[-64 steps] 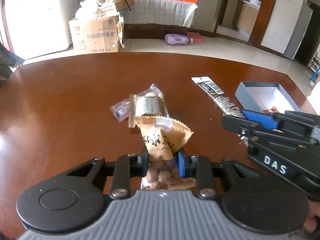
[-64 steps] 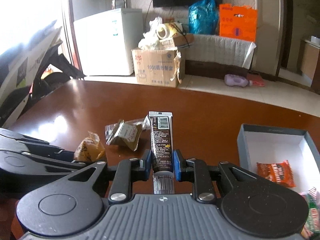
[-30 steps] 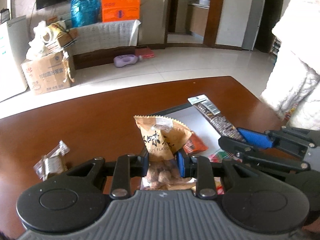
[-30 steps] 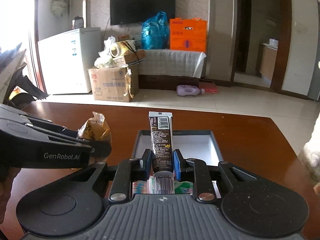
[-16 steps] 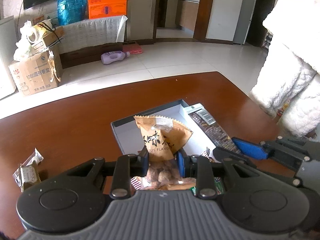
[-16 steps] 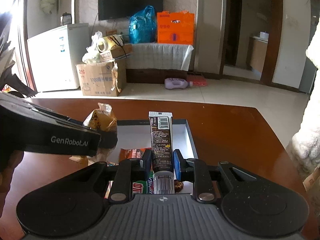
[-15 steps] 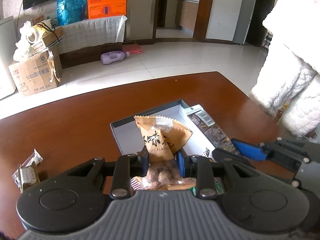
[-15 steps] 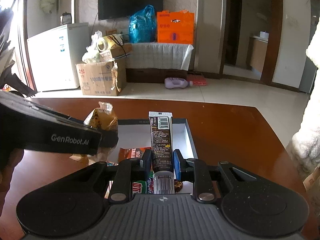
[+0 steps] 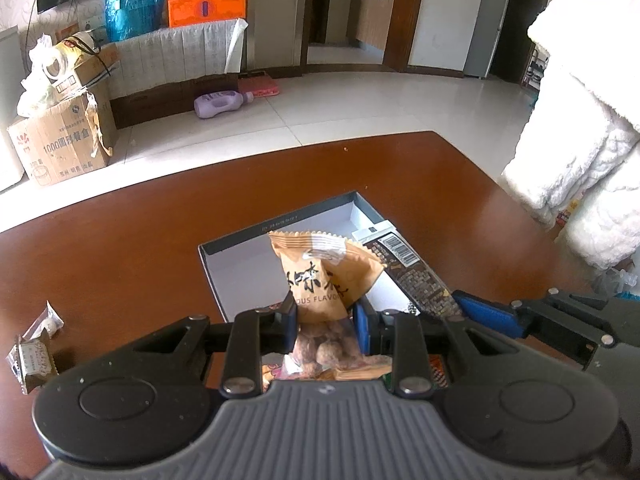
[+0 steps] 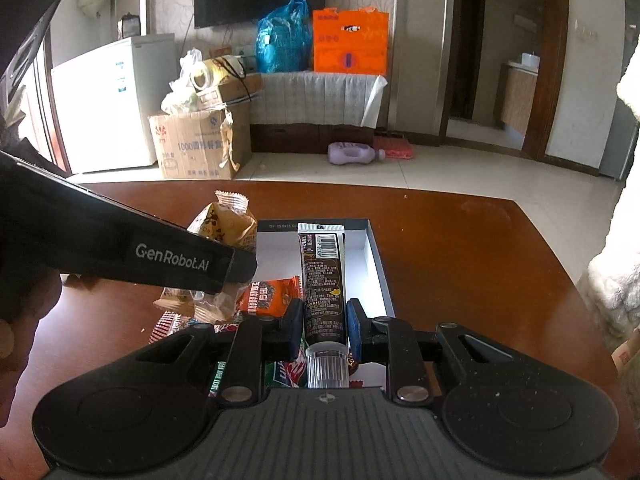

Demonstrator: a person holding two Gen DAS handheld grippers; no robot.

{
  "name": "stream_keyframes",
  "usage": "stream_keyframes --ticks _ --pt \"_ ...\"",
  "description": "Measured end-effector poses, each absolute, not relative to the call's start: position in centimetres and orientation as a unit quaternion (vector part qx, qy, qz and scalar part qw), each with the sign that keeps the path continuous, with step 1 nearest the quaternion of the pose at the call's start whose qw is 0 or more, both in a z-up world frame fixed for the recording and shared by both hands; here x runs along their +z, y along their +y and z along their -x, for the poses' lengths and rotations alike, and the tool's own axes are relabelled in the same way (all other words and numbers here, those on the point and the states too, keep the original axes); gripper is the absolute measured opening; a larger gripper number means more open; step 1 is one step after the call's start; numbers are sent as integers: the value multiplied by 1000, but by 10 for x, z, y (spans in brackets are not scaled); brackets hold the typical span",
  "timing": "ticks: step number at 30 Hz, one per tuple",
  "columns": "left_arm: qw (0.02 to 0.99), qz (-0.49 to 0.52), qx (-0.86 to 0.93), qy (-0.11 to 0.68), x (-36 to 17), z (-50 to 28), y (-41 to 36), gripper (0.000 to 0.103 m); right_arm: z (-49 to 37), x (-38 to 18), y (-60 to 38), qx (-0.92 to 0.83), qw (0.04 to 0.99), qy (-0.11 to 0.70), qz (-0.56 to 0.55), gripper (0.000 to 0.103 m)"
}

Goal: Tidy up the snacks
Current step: 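Open the left tool to drop the nut bag while the right tool releases the tube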

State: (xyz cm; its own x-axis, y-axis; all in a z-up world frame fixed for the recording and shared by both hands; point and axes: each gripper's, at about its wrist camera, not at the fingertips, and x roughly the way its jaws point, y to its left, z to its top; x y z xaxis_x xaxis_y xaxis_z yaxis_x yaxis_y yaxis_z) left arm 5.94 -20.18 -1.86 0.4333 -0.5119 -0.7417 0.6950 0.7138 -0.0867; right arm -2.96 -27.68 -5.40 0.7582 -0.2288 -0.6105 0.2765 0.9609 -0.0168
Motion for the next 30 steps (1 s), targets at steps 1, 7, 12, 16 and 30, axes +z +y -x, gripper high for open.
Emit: stream_keyframes --ticks 1,7,12,16,30 --pt "838 -117 -359 395 -21 -61 -202 25 29 -56 -278 -134 936 323 -38 25" --pt "832 -119 -358 407 -33 -67 -210 25 19 -61 -277 -128 933 335 -35 25" --pt "828 -118 -360 414 -39 -72 -216 25 12 -67 -280 -128 930 343 -39 25" --pt "826 -121 -362 415 -43 -75 -220 25 10 -71 -282 -129 928 347 -41 25" --pt "801 -121 -371 454 -55 -92 -232 37 -2 -81 -286 -128 920 368 -40 25"
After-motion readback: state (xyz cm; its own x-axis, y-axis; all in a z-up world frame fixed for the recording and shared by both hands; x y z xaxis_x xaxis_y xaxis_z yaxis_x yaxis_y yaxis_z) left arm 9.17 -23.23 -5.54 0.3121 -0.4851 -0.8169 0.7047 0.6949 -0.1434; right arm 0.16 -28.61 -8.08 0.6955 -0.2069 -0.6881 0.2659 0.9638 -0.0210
